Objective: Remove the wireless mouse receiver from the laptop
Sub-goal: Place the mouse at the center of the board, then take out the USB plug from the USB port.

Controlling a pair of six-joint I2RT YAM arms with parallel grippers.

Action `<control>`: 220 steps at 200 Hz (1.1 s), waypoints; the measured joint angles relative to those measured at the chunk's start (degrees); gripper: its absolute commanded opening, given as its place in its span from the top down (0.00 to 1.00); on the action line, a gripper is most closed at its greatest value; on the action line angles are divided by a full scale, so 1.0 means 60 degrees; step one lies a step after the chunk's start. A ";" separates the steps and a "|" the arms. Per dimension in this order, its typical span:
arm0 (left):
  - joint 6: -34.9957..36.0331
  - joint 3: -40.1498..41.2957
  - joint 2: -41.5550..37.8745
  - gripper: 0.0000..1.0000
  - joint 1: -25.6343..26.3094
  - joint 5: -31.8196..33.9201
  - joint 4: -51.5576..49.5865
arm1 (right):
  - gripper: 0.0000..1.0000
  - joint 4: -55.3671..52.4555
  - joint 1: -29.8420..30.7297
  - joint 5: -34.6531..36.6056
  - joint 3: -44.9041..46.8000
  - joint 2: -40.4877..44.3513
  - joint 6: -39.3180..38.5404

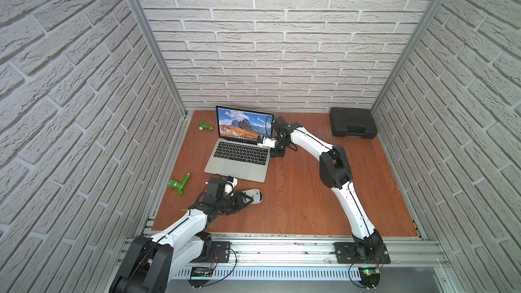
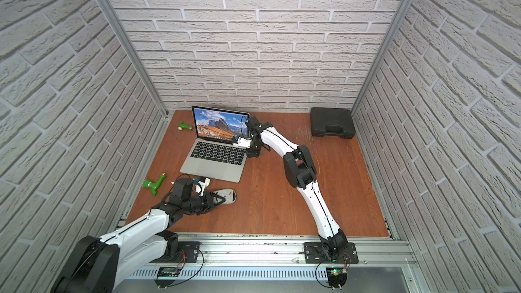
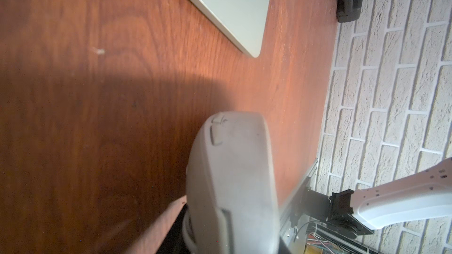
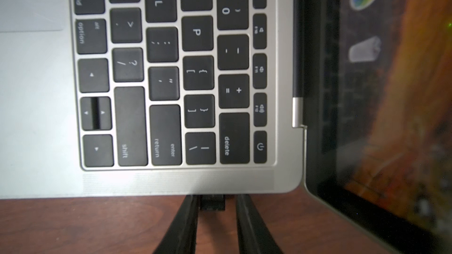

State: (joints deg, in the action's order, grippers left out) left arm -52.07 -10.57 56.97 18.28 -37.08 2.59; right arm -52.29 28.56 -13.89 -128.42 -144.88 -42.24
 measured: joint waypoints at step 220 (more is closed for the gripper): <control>0.0790 -0.0820 -0.0984 0.05 -0.0798 0.1082 -0.2320 | 0.97 0.0375 -0.0018 -0.0237 0.0423 0.0171 0.0069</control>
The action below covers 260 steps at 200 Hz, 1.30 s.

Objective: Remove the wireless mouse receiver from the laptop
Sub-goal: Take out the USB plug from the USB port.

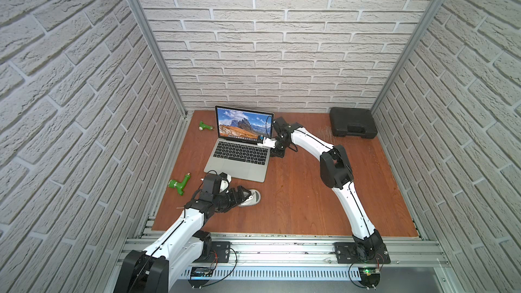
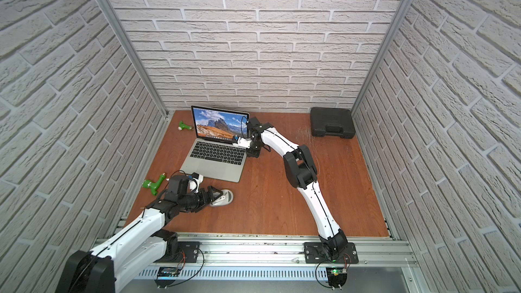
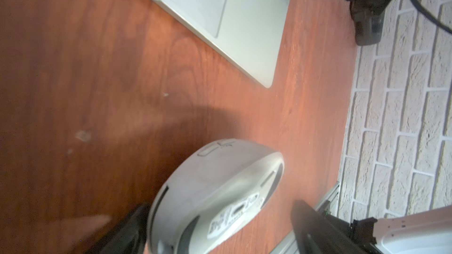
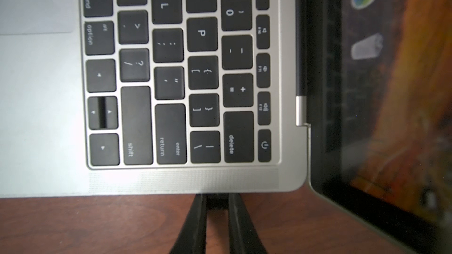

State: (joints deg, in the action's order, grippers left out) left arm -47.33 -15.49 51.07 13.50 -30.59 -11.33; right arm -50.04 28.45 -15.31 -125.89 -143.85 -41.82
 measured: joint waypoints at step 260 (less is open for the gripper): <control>0.0816 -0.2667 0.1741 0.41 -0.0754 0.0867 -0.0135 | 0.98 -0.0240 -0.0521 -0.0423 0.2794 0.1861 -0.0248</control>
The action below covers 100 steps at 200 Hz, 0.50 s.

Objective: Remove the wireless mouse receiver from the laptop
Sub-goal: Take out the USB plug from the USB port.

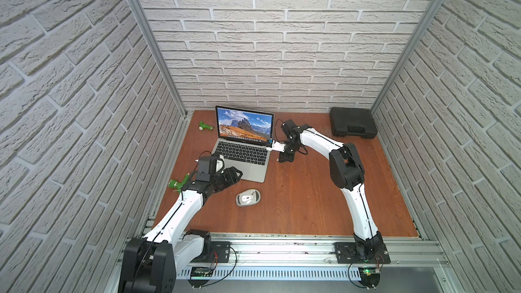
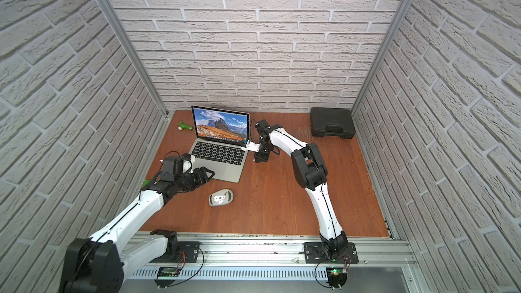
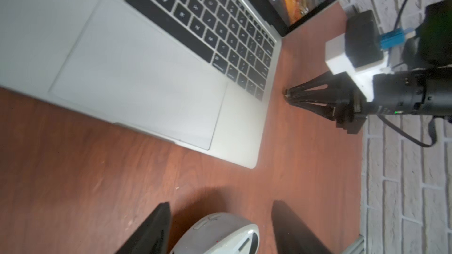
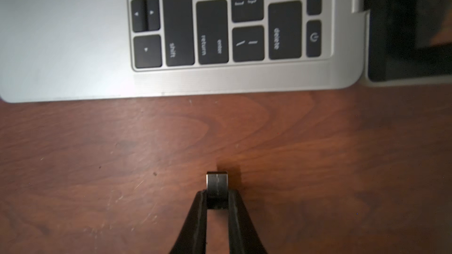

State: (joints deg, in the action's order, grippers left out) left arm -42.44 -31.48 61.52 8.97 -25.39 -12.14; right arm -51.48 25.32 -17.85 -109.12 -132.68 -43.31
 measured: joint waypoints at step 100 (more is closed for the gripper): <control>-0.2699 -0.0455 0.2812 0.45 0.0317 -0.4921 0.6211 | 0.97 -0.0590 0.1213 -0.0590 0.3464 0.5770 0.0896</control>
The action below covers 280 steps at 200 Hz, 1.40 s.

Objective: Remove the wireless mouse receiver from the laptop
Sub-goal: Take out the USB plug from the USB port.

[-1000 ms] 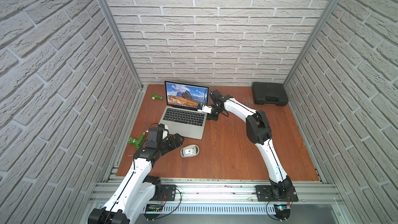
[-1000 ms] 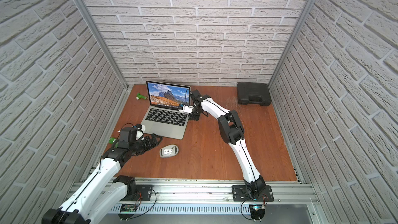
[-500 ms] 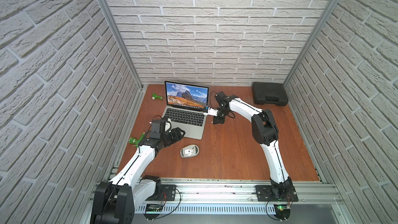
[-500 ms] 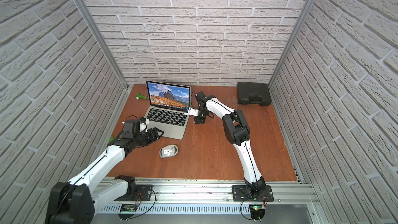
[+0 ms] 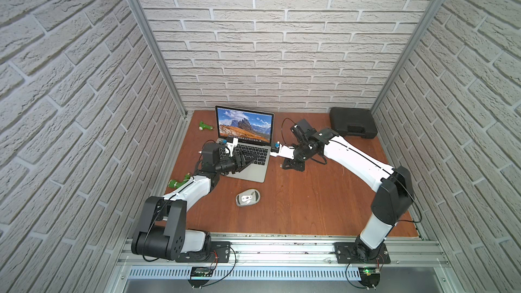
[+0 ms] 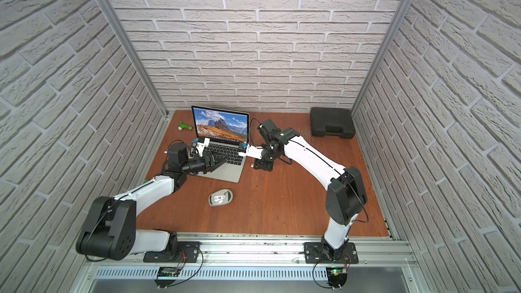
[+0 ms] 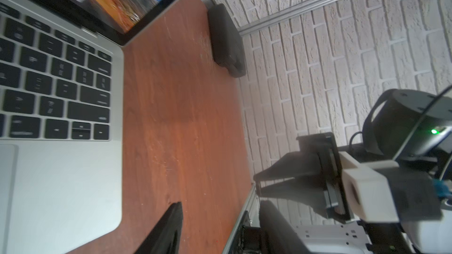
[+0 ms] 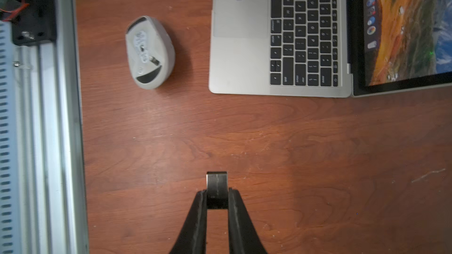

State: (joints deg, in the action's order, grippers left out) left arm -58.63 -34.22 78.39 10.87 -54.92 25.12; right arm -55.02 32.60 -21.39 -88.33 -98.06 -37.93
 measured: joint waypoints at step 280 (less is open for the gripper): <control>-0.3206 -0.0022 0.0535 0.64 0.3333 -0.1100 0.4160 | 0.97 -0.0820 0.1293 0.1508 0.0197 0.1701 -0.0073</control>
State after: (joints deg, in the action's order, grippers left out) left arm -77.87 -34.35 81.60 30.87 -61.52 50.09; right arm -59.94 40.36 -12.34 -87.15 -87.85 -38.37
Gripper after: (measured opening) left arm 0.362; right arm 0.189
